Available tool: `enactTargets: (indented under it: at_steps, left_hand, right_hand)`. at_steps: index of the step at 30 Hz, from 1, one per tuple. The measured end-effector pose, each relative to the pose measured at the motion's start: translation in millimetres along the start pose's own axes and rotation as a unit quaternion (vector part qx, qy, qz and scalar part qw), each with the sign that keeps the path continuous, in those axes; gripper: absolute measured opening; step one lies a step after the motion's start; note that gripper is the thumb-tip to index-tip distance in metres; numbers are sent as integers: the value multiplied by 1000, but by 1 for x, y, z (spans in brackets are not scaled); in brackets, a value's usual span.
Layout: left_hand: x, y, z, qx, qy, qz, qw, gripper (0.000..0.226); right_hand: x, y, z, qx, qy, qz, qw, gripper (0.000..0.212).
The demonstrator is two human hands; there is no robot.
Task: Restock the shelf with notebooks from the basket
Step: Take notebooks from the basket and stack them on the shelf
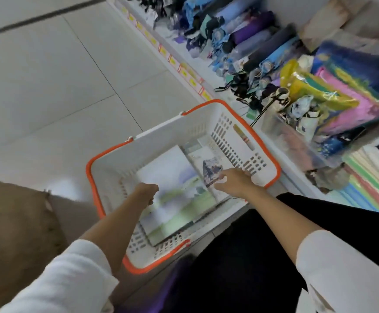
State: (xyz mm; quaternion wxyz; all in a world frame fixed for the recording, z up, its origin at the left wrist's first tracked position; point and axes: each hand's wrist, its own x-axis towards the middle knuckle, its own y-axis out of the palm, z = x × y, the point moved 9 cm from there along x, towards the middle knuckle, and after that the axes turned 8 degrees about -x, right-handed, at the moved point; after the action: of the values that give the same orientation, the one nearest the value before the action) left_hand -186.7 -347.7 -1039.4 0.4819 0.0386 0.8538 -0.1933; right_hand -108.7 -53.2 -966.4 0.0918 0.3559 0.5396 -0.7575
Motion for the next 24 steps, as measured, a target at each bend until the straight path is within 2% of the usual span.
enactTargets:
  at_steps: [5, 8, 13, 15, 16, 17, 19, 20, 22, 24]
  left_hand:
    - [23, -8, 47, -12, -60, -36, 997, 23]
    - [30, -3, 53, 1, -72, -56, 996, 26]
    - [40, 12, 59, -62, -91, -51, 993, 41]
    - [41, 19, 59, -111, -90, -11, 990, 35]
    - [42, 24, 59, -156, -92, 23, 983, 29]
    - [43, 26, 59, -204, -89, 54, 973, 28]
    - [47, 21, 57, -256, -82, 79, 960, 28]
    - [49, 13, 59, -255, -85, 76, 960, 25]
    - [51, -3, 68, -229, -102, 54, 966, 17]
    - [52, -18, 79, -198, -112, 2, 974, 13]
  right_hand:
    - [25, 29, -1, 64, 7, 43, 997, 58]
    - [34, 48, 6, 123, 9, 86, 989, 74]
    - [43, 74, 29, 211, -17, 152, 965, 86]
    - [44, 82, 36, 239, -11, 172, 956, 90]
    - [45, 84, 37, 241, -7, 170, 956, 86]
    - [48, 85, 38, 232, -11, 162, 959, 73]
    - [52, 83, 40, 204, -22, 140, 969, 36]
    - [55, 80, 40, 201, -26, 119, 972, 34]
    - [61, 76, 36, 199, -14, 71, 977, 48]
    - [64, 75, 30, 181, 2, 20, 983, 54]
